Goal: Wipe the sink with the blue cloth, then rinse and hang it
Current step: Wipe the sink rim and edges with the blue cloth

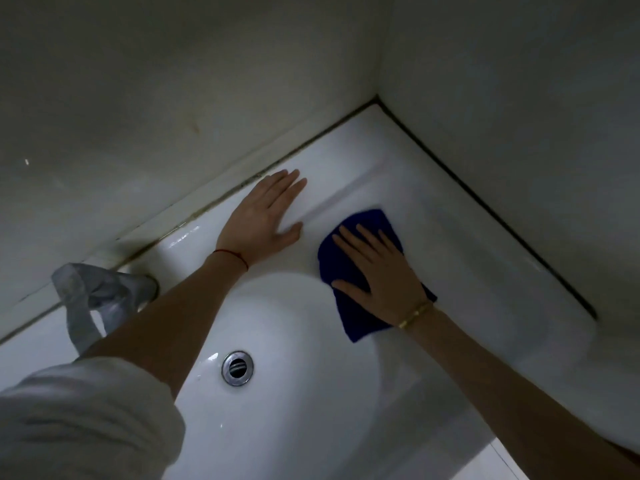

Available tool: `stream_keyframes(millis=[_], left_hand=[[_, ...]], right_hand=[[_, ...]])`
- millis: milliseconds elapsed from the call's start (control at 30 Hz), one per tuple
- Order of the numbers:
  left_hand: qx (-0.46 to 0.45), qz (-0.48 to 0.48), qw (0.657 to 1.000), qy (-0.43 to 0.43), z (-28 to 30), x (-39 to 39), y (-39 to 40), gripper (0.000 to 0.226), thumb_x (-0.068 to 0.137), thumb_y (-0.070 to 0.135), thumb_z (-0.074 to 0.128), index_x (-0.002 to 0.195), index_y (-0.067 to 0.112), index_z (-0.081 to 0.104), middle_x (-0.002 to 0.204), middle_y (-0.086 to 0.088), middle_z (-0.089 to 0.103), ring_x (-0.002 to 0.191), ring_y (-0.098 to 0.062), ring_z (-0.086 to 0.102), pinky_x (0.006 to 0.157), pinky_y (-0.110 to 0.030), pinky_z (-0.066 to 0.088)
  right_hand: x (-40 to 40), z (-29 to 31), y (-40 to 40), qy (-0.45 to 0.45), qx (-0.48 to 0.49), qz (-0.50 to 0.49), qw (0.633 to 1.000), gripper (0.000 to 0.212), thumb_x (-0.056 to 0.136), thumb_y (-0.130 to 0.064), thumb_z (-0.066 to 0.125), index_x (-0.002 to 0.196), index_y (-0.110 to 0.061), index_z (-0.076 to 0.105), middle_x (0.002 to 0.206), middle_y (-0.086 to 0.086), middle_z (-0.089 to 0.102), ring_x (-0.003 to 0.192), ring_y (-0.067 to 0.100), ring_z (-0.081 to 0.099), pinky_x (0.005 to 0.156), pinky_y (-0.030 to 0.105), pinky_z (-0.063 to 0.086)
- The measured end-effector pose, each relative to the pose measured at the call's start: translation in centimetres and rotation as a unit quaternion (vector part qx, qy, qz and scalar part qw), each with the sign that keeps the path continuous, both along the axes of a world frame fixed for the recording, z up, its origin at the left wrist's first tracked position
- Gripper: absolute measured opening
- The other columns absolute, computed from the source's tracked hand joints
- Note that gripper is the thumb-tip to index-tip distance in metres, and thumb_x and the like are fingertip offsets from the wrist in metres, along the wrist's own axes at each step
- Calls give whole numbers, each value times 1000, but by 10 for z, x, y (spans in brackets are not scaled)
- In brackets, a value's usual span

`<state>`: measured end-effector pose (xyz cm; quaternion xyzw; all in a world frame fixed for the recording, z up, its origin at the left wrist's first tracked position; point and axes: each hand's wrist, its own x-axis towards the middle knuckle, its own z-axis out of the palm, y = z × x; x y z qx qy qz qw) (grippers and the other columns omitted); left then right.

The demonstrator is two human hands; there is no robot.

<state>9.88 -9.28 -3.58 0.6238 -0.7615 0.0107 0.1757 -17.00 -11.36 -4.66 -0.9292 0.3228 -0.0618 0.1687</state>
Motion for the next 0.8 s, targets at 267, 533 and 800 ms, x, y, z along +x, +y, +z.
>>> stream_keyframes(millis=[267, 533, 800], left_hand=[[0, 4, 1000, -8, 2, -2, -1, 64, 93, 33, 60, 147, 5, 41, 154, -13, 40, 143, -30, 36, 118, -44, 29], [5, 11, 1000, -1, 5, -3, 0, 64, 93, 32, 62, 147, 6, 41, 155, -12, 38, 144, -28, 34, 119, -42, 27], [25, 22, 999, -21, 5, -3, 0, 68, 93, 38, 58, 151, 9, 36, 157, -9, 34, 146, -24, 30, 122, -35, 20]], right_hand=[[8, 0, -54, -12, 0, -158, 987, 74, 94, -59, 29, 150, -11, 30, 155, 6, 30, 144, 28, 24, 120, 41, 13], [2, -15, -8, -102, 39, -7, 994, 59, 100, -50, 27, 140, -11, 46, 145, 2, 47, 136, 19, 36, 115, 39, 22], [32, 33, -69, -331, 62, -165, 927, 42, 97, -26, 47, 135, -8, 47, 135, 8, 53, 124, 15, 48, 112, 25, 31]])
